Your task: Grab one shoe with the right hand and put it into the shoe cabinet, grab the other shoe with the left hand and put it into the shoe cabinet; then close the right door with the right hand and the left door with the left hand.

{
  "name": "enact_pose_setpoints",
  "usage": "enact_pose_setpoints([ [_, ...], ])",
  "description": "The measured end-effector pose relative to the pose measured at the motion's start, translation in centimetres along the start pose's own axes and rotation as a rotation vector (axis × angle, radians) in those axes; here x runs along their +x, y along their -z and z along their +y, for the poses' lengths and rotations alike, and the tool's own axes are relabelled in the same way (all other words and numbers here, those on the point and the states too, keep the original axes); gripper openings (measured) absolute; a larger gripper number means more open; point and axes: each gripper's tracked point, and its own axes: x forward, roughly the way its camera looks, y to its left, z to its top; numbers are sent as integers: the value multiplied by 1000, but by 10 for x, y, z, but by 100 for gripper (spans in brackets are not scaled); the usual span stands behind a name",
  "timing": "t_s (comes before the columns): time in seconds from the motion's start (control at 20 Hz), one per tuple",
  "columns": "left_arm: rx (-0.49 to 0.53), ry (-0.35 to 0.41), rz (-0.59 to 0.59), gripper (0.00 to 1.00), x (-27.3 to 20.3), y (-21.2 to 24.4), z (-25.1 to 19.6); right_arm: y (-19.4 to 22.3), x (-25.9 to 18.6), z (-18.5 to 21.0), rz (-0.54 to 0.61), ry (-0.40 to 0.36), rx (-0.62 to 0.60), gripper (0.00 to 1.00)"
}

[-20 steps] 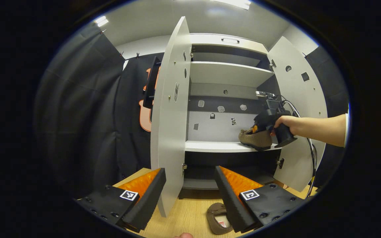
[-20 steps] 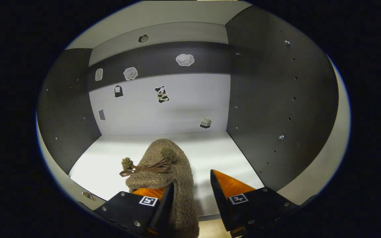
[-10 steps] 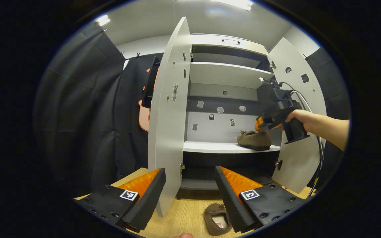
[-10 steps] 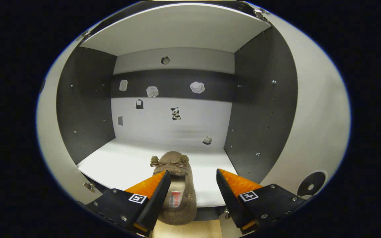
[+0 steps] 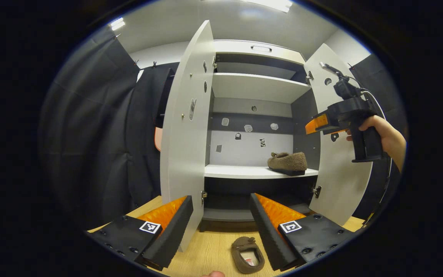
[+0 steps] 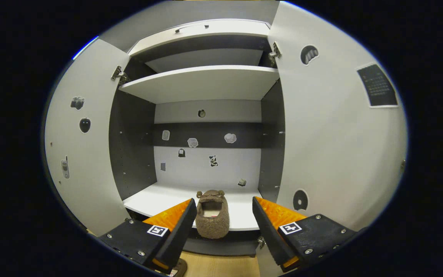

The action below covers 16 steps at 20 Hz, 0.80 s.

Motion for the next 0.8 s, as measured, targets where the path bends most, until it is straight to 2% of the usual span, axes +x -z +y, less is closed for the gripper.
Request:
enact_pose_setpoints([
  [0.3,8,49,34,96,-3,10,-24,47,-66,-23,-43,36,45,89],
  [0.35,12,55,41,96,-4,13,-28,54,-77,-25,-64,39,50,94],
  [0.4,18,58,48,96,-5,16,-30,64,-85,-29,-69,42,53,89],
  [0.5,29,63,63,96,-7,23,-34,83,-100,-32,-61,40,51,90],
  [0.65,21,78,105,96,-9,40,-41,105,-118,-36,-64,49,31,90],
  [0.75,-14,90,173,99,-7,66,-43,121,-130,-33,-66,51,18,90],
  [0.8,-35,96,218,96,-6,84,-44,126,-135,-29,-66,47,21,90],
])
